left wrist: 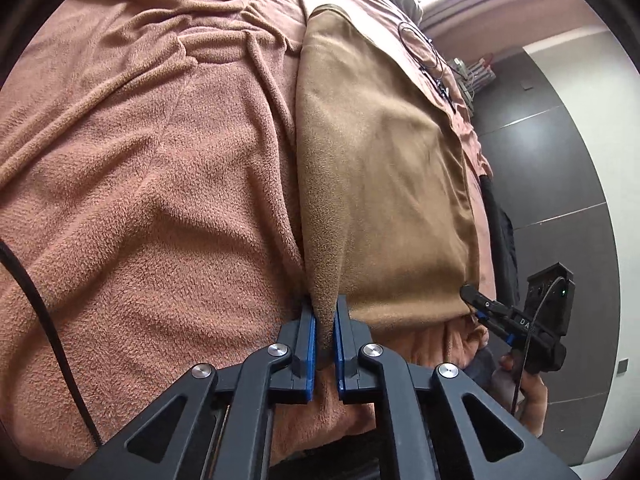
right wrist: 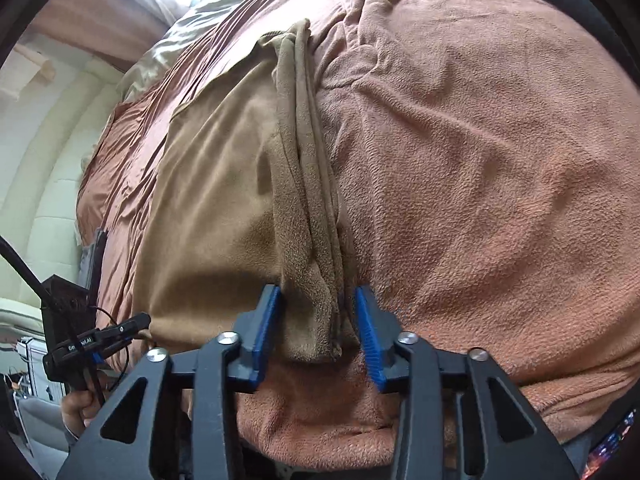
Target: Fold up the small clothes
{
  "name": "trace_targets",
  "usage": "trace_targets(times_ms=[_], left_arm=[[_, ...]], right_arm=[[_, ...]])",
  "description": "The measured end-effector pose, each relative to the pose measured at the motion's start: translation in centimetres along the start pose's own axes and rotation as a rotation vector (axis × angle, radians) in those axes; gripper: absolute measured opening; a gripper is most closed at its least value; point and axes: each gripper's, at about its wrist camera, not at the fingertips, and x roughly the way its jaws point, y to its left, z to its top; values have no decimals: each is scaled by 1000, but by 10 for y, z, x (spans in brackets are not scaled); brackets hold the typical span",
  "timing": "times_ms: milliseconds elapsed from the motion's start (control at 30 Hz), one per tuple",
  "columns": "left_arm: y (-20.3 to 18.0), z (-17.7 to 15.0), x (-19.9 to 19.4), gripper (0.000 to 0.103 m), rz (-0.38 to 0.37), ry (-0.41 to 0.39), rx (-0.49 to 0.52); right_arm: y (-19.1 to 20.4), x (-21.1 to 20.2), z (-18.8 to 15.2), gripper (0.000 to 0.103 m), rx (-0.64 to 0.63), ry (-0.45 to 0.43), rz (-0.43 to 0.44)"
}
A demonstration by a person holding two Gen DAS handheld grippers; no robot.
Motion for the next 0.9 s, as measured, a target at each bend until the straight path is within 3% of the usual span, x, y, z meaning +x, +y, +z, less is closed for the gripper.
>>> trace_targets(times_ms=[100,500,900], left_arm=[[-4,2,-13,7,-17,-14,19],[8,-11,-61,7,-2,-52,48],[30,-39,-73,7,-2,-46,47]], right_arm=[[-1,-4,-1,15,18,-8,23],[12,-7,-28,14,-20,16,86],[31,1,-42,14,-81,61,83]])
